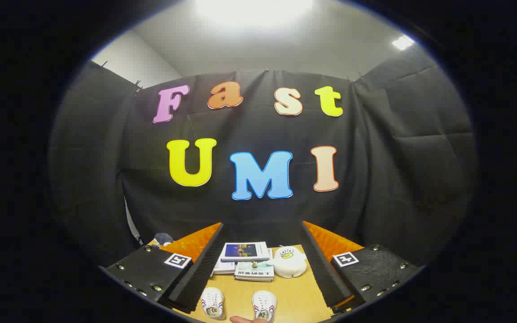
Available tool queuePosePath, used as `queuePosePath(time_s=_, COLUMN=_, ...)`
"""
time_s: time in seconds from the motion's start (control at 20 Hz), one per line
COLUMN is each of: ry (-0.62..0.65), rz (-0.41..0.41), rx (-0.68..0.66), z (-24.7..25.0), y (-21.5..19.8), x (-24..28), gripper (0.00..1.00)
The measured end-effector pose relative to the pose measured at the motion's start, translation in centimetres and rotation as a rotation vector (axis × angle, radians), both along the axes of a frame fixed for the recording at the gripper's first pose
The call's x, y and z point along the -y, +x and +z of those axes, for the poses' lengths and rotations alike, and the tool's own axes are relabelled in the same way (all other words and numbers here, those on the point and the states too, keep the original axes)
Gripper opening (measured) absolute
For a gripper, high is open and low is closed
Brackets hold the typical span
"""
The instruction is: Open the storage box then place both shoes into the box .Put the left shoe in first, then the right shoe, with the right side of both shoes facing outward in a uniform manner.
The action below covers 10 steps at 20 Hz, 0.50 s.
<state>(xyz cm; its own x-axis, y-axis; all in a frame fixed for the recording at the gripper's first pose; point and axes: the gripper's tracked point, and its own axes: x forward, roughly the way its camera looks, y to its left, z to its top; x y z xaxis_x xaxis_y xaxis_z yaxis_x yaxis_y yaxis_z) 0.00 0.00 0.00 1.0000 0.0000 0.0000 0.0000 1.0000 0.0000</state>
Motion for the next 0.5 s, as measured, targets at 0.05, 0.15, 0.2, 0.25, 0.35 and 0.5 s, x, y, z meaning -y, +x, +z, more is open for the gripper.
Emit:
queuePosePath(time_s=0.05, ry=0.001, rz=0.004, rx=0.0, z=0.1, y=0.2, x=0.1, gripper=0.99)
queuePosePath(time_s=0.15, ry=0.0, rz=0.01, rx=-0.002, z=0.0, y=0.6, x=0.1, gripper=0.99)
queuePosePath(time_s=0.2, ry=-0.002, rz=0.013, rx=-0.003, z=-0.1, y=0.7, x=0.1, gripper=0.99)
queuePosePath(time_s=0.25, ry=-0.002, rz=0.012, rx=-0.002, z=0.1, y=0.9, x=0.2, gripper=0.99)
queuePosePath(time_s=0.35, ry=-0.002, rz=0.008, rx=0.001, z=0.0, y=1.3, x=0.6, gripper=0.99)
queuePosePath(time_s=0.5, ry=0.003, rz=0.021, rx=-0.024, z=-0.3, y=2.1, x=0.6, gripper=0.99)
